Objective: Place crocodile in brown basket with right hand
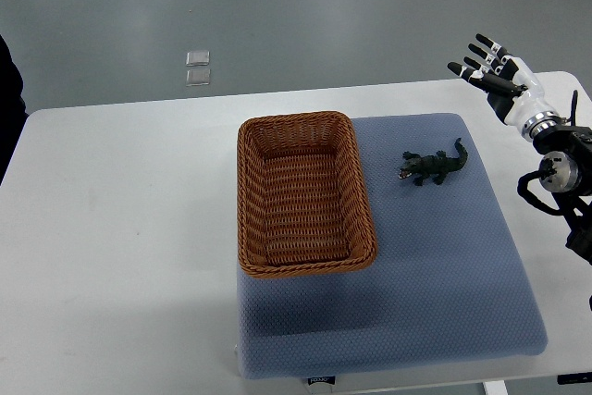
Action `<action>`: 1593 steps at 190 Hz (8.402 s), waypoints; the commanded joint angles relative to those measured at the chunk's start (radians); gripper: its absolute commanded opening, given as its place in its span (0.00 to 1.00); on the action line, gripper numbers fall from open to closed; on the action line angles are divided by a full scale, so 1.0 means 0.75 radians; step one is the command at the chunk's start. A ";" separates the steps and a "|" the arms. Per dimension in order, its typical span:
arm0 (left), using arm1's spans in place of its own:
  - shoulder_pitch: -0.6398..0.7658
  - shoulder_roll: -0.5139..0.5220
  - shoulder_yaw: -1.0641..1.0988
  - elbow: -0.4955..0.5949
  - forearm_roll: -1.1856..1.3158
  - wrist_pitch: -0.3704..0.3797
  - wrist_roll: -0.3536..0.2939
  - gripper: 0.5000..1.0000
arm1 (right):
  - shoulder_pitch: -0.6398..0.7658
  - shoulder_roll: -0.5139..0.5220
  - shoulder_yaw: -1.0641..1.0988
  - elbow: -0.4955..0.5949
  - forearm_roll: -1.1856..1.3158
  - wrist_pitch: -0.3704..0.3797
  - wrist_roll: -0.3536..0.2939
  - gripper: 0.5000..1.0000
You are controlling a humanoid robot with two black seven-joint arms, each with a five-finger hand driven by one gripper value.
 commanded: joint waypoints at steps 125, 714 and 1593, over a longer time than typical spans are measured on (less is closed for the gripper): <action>0.000 0.000 0.000 0.000 0.000 0.000 0.000 1.00 | 0.000 0.004 -0.002 0.002 0.000 0.008 0.000 0.86; 0.000 0.000 0.000 0.000 0.000 0.000 0.000 1.00 | 0.344 -0.397 -1.454 0.329 -1.199 -0.418 0.239 0.80; 0.000 0.000 0.002 0.000 0.000 0.000 0.000 1.00 | 0.274 -0.153 -0.743 0.550 -1.295 -0.236 0.235 0.82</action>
